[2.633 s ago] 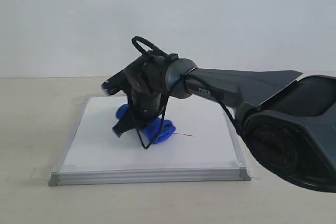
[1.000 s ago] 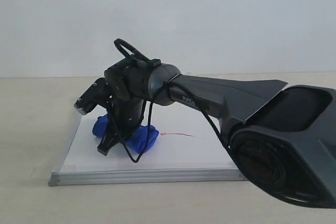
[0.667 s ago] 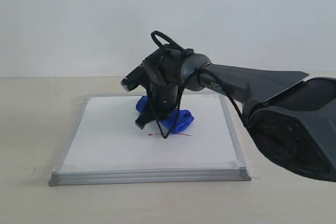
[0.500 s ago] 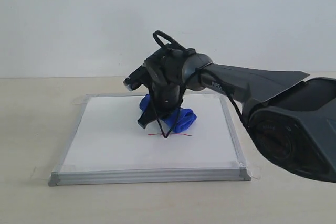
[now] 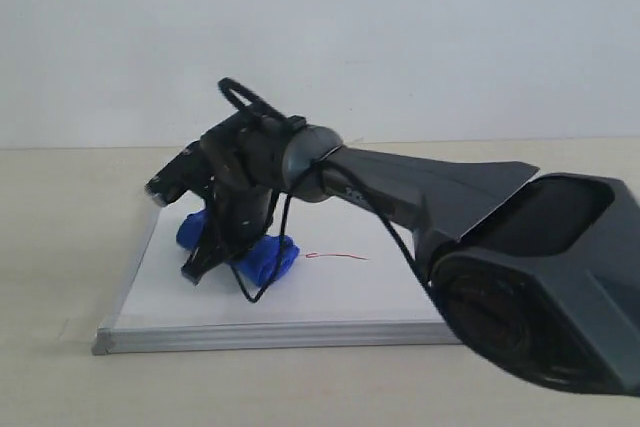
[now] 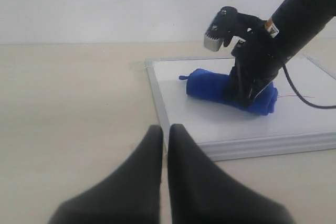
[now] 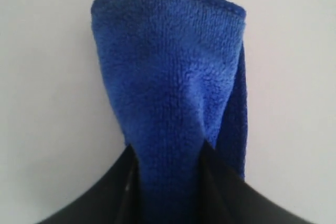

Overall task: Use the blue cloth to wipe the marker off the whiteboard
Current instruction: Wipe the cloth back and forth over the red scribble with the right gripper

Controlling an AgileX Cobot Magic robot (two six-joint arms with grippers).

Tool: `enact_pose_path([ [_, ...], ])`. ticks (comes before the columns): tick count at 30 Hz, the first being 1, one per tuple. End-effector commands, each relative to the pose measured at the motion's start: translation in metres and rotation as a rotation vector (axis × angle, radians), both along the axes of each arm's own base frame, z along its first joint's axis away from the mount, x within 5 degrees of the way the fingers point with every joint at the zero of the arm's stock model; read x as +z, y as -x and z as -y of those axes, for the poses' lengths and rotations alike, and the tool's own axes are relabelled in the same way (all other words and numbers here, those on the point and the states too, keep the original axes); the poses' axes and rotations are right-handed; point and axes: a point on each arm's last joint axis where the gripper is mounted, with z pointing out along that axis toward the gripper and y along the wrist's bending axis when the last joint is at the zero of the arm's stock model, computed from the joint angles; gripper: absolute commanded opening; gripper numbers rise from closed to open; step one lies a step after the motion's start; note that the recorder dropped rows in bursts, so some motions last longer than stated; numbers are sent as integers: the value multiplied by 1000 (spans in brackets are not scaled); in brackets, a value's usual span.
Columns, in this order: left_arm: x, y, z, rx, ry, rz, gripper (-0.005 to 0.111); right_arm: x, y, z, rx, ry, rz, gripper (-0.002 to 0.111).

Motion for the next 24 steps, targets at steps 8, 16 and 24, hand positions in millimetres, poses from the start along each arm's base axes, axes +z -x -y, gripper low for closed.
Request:
enact_pose_path([
  [8, 0, 0, 0, -4, 4, 8, 4, -29, -10, 38, -118, 77, -218, 0],
  [16, 0, 0, 0, -4, 4, 8, 4, -16, 30, 2, 10, 123, -252, 0],
  [24, 0, 0, 0, -4, 4, 8, 4, -21, -15, 71, -267, 280, -202, 0],
])
